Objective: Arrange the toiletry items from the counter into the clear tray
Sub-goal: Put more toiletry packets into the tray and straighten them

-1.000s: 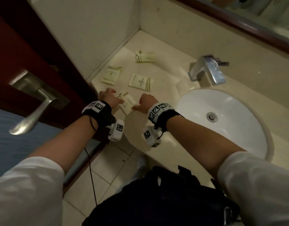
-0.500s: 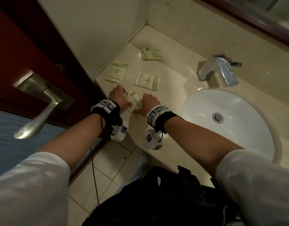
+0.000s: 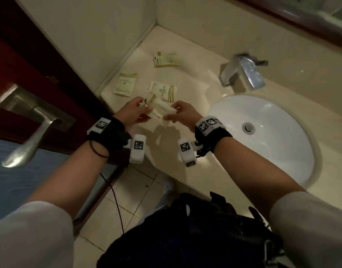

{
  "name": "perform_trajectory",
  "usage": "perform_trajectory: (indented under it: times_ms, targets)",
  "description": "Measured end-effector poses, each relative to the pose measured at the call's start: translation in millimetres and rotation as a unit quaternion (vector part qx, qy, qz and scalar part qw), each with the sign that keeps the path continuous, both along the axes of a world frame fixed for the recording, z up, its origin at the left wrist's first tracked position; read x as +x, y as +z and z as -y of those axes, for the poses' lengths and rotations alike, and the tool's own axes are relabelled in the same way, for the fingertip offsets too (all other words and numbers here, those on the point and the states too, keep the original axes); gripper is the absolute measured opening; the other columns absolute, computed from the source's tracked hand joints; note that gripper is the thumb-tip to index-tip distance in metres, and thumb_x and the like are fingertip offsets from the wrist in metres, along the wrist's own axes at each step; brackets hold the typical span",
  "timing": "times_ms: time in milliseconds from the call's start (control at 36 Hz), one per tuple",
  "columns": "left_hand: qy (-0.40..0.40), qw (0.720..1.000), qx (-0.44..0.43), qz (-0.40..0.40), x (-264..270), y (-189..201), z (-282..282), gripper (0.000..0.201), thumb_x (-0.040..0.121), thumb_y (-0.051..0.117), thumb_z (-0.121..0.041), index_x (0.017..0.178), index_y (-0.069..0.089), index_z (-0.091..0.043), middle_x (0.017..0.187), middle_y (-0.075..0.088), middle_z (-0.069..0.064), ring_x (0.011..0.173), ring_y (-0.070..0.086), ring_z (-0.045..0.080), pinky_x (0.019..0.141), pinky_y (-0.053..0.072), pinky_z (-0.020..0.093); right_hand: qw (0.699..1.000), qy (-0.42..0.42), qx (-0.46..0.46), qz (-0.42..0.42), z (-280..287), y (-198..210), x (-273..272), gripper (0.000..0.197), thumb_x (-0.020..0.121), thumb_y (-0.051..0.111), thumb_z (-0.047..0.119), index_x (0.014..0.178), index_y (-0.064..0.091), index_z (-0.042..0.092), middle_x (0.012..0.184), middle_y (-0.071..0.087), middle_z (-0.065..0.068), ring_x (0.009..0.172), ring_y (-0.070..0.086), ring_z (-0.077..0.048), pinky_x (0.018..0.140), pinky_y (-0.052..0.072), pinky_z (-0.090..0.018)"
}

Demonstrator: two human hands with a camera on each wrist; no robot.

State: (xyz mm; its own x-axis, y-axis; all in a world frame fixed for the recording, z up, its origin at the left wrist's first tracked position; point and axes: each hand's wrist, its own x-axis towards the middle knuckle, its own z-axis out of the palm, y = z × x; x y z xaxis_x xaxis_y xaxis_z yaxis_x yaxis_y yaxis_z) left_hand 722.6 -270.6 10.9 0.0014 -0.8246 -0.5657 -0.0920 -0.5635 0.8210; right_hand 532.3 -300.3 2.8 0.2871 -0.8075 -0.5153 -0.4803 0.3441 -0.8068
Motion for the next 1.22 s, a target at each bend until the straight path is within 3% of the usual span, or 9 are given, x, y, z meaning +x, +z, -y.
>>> perform_trajectory:
  times_ms: [111, 250, 361, 556, 639, 806, 1028, 1222]
  targets:
    - [-0.022, 0.996, 0.016, -0.087, -28.6, 14.7, 4.6, 0.013, 0.092, 0.056, -0.011, 0.100, 0.057, -0.022, 0.096, 0.065, -0.002, 0.080, 0.061, 0.013, 0.073, 0.051, 0.022, 0.986, -0.091, 0.049, 0.129, -6.0, 23.8, -41.4, 0.015, 0.081, 0.070, 0.006, 0.083, 0.058, 0.014, 0.078, 0.062, -0.002, 0.062, 0.057, -0.008, 0.058, 0.044, -0.019]
    - [-0.064, 0.988, 0.005, -0.138, -79.1, 30.6, 7.2, 0.016, 0.091, 0.057, -0.013, 0.105, 0.058, -0.021, 0.103, 0.062, 0.000, 0.085, 0.059, 0.014, 0.072, 0.054, 0.021, 0.962, -0.175, 0.064, 0.202, -18.8, 44.1, -95.2, 0.012, 0.088, 0.061, 0.006, 0.086, 0.060, 0.017, 0.074, 0.062, 0.002, 0.060, 0.058, -0.007, 0.060, 0.047, -0.019]
    - [-0.117, 0.988, -0.037, -0.094, -133.7, 39.3, 6.9, 0.015, 0.090, 0.059, -0.018, 0.104, 0.061, -0.024, 0.103, 0.063, -0.002, 0.095, 0.057, 0.015, 0.082, 0.047, 0.026, 0.951, -0.240, 0.032, 0.194, -36.1, 53.5, -144.9, 0.008, 0.090, 0.060, 0.010, 0.090, 0.058, 0.017, 0.081, 0.065, 0.001, 0.065, 0.062, -0.009, 0.056, 0.048, -0.019]
    - [-0.190, 0.979, -0.056, -0.048, -230.3, 46.5, -4.4, 0.029, 0.095, 0.052, -0.031, 0.121, 0.058, -0.020, 0.108, 0.062, 0.001, 0.099, 0.056, 0.015, 0.090, 0.045, 0.030, 0.938, -0.297, 0.006, 0.181, -71.9, 60.2, -233.4, 0.008, 0.091, 0.058, 0.012, 0.087, 0.056, 0.017, 0.078, 0.062, 0.000, 0.060, 0.061, -0.007, 0.054, 0.045, -0.020]
    - [-0.205, 0.977, -0.047, -0.040, -274.4, 47.7, -14.4, 0.027, 0.094, 0.053, -0.032, 0.117, 0.060, -0.020, 0.109, 0.062, 0.002, 0.101, 0.056, 0.017, 0.093, 0.045, 0.032, 0.931, -0.318, 0.005, 0.179, -89.1, 61.7, -274.7, 0.005, 0.091, 0.059, 0.013, 0.090, 0.058, 0.017, 0.082, 0.063, 0.000, 0.071, 0.061, -0.013, 0.057, 0.045, -0.022]
    - [-0.240, 0.970, -0.018, -0.034, -363.0, 45.2, -34.2, 0.022, 0.095, 0.053, -0.027, 0.115, 0.058, -0.018, 0.106, 0.061, 0.003, 0.098, 0.055, 0.018, 0.084, 0.045, 0.026, 0.914, -0.360, -0.001, 0.188, -124.1, 60.5, -357.2, 0.009, 0.091, 0.059, 0.011, 0.085, 0.056, 0.017, 0.086, 0.063, -0.002, 0.076, 0.060, -0.016, 0.054, 0.044, -0.020]
    - [-0.295, 0.955, -0.003, -0.016, -489.0, 35.3, -67.2, 0.026, 0.093, 0.057, -0.021, 0.117, 0.058, -0.012, 0.093, 0.062, 0.000, 0.078, 0.056, 0.011, 0.070, 0.043, 0.020, 0.898, -0.415, -0.011, 0.144, -176.1, 46.1, -478.8, 0.008, 0.090, 0.060, 0.010, 0.084, 0.057, 0.015, 0.082, 0.062, -0.002, 0.072, 0.058, -0.013, 0.059, 0.045, -0.021]
    - [-0.340, 0.941, 0.001, 0.000, -575.5, 23.1, -87.7, 0.005, 0.092, 0.058, -0.022, 0.089, 0.060, -0.018, 0.082, 0.059, 0.001, 0.067, 0.053, 0.009, 0.068, 0.042, 0.020, 0.881, -0.457, -0.028, 0.118, -211.3, 30.8, -559.3, 0.004, 0.089, 0.061, 0.010, 0.088, 0.061, 0.014, 0.088, 0.066, -0.004, 0.078, 0.061, -0.017, 0.059, 0.047, -0.023]
